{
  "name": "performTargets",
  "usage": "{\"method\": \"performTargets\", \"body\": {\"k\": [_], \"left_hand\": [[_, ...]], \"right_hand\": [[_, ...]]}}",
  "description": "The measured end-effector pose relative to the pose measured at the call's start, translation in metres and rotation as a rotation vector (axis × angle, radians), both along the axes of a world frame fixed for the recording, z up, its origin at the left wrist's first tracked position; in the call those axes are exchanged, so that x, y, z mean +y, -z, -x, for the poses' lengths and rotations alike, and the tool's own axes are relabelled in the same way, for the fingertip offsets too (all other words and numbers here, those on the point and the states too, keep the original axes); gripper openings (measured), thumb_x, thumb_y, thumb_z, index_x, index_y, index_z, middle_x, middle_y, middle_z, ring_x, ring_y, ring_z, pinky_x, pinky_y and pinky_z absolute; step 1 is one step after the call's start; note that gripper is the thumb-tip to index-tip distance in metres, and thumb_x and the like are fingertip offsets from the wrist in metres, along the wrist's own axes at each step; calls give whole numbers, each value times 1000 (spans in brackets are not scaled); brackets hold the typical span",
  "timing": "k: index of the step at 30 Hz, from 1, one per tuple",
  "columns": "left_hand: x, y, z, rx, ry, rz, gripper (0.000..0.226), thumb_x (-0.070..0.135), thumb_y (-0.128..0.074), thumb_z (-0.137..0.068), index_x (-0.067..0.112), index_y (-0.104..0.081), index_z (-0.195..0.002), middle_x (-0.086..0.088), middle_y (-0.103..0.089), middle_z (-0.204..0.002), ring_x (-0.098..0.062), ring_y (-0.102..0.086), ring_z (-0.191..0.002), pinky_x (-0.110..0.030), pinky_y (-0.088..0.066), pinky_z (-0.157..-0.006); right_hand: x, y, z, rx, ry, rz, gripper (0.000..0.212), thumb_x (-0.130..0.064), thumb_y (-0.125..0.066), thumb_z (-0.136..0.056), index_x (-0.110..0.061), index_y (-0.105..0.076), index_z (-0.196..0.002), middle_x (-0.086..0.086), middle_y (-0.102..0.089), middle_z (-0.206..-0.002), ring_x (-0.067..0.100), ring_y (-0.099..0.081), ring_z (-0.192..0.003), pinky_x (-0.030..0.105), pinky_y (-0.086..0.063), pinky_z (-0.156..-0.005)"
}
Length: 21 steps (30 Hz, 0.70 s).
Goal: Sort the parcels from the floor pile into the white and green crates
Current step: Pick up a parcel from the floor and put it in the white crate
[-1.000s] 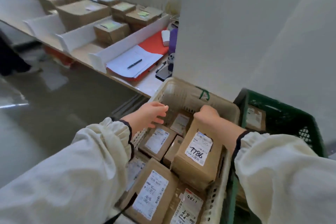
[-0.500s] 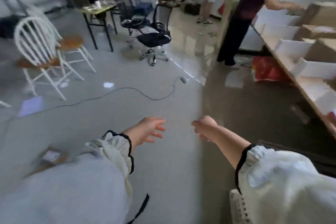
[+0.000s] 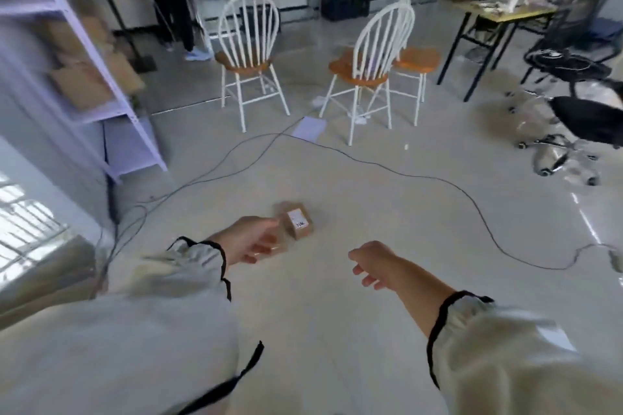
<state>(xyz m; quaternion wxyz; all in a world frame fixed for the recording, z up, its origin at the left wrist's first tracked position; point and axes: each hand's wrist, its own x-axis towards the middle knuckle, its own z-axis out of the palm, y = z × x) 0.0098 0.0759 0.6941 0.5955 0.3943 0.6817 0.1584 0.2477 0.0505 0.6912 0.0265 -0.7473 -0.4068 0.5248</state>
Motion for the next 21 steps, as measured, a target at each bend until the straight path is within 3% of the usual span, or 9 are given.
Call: {"method": "performTargets", "body": {"k": [4,11,15,21], "left_hand": [[29,40,42,-2,-191,85,28,38,-51,-94,17,-58,-111,-4,-63,-105,-21,-60,-84,-35,-41,-84],[128,144,66,7,-426,194,35,37,-49,-96,14,-53,-122,-3,-64,-107,-23,-62,-93,-35,-43,-84],[189,253,70,-6,-456,264,34,35,-47,-97,14,-51,-123,-5,-63,-111,-24,-62,-97,-36,-43,-86],[260,475,102,26,-494,297,36,35,-49,-95,13,-51,-124,-5,-62,-113,-23,-63,-92,-37,-44,-87]], "right_hand": [[74,37,30,-39,-78,67,20,-22,-45,-93,-10,-51,-108,6,-59,-91,19,-45,-53,23,-34,-57],[221,142,53,-67,-180,175,16,-21,-44,-91,-9,-49,-100,6,-57,-90,19,-43,-52,22,-32,-56],[296,242,65,-102,-171,192,15,-19,-43,-91,-8,-48,-98,7,-56,-87,20,-42,-52,22,-28,-54],[382,462,106,-55,-220,192,17,-19,-44,-94,-8,-43,-107,8,-55,-85,19,-44,-54,22,-32,-52]]}}
